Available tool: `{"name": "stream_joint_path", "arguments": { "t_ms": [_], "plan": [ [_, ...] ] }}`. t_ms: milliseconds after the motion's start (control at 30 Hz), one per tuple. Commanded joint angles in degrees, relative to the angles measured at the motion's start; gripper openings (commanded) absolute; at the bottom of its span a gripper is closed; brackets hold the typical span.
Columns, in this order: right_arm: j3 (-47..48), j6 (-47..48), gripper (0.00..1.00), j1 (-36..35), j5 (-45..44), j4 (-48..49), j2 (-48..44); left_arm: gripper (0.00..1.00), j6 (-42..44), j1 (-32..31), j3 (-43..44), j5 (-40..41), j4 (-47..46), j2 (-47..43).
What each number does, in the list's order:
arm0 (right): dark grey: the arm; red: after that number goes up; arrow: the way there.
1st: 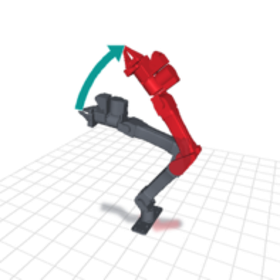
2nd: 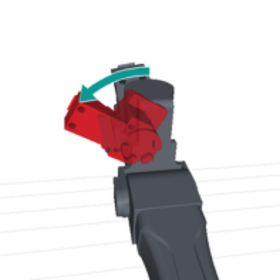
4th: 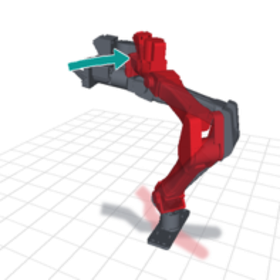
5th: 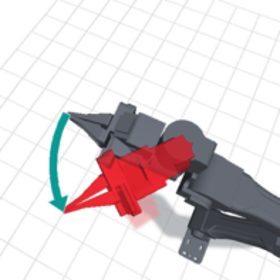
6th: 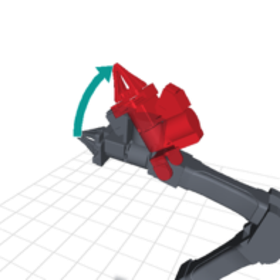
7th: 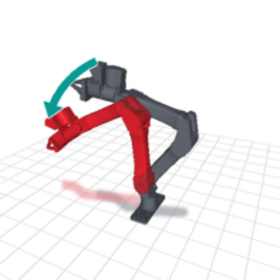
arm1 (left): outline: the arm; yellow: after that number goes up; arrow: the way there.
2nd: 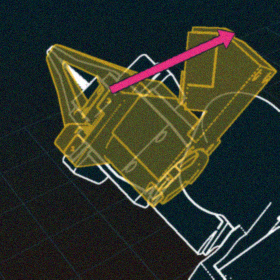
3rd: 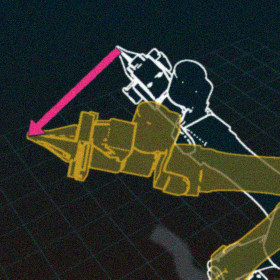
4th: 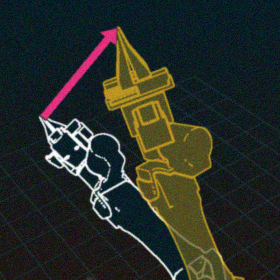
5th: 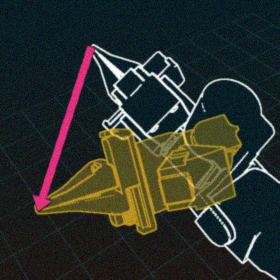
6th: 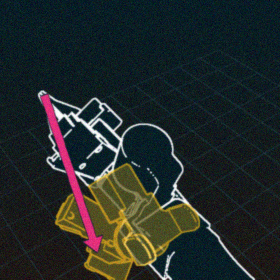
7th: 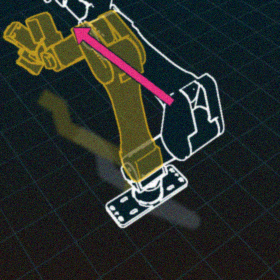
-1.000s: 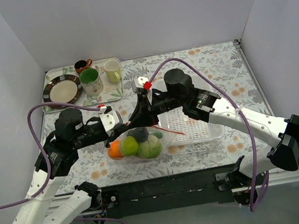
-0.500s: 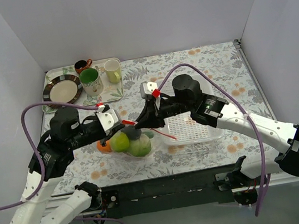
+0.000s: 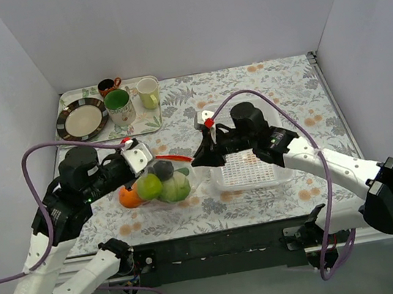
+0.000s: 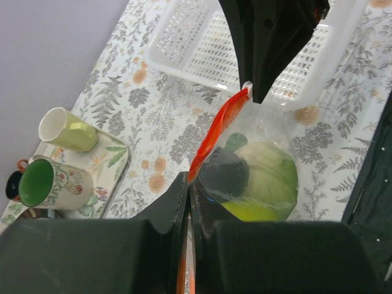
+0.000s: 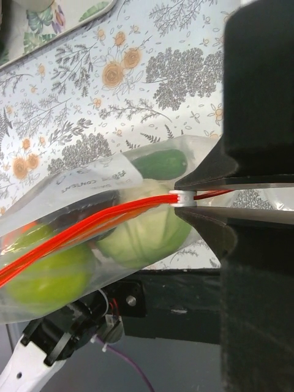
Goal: Open the zip-top bag and remove the fake food
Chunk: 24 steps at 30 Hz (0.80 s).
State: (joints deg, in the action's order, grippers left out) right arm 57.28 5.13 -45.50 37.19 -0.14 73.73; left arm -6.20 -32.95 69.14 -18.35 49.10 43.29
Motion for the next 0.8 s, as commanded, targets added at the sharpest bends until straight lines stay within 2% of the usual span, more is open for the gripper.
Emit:
{"name": "stream_joint_path", "arguments": {
  "t_ms": [0, 133, 400, 667, 733, 767],
  "plan": [
    [-1.90, 3.31, 0.01, 1.37, -5.45, -4.78, 0.97, 0.00, 2.15, 0.43, 0.29, 7.43, -7.00, -2.15],
    [-4.89, 4.80, 0.01, 2.42, -7.92, -5.22, 0.09, 0.00, 1.63, 0.43, -2.87, 12.54, -10.51, -3.12],
    [-10.43, 5.86, 0.01, 4.54, -12.22, -4.43, -1.13, 0.00, 1.19, 0.43, -3.93, 15.88, -13.15, -3.56],
    [-10.52, 6.92, 0.01, 4.89, -17.86, -5.31, -1.22, 0.00, 1.01, 0.43, -5.95, 22.83, -17.55, -3.30],
    [-9.30, 6.39, 0.06, 4.98, -17.94, -5.22, -0.79, 0.00, 1.19, 0.43, -6.30, 23.09, -17.64, -3.21],
    [-8.68, 5.69, 0.14, 4.98, -17.51, -4.87, -0.26, 0.00, 1.19, 0.43, -6.56, 23.70, -18.07, -2.95]
  ]
}}
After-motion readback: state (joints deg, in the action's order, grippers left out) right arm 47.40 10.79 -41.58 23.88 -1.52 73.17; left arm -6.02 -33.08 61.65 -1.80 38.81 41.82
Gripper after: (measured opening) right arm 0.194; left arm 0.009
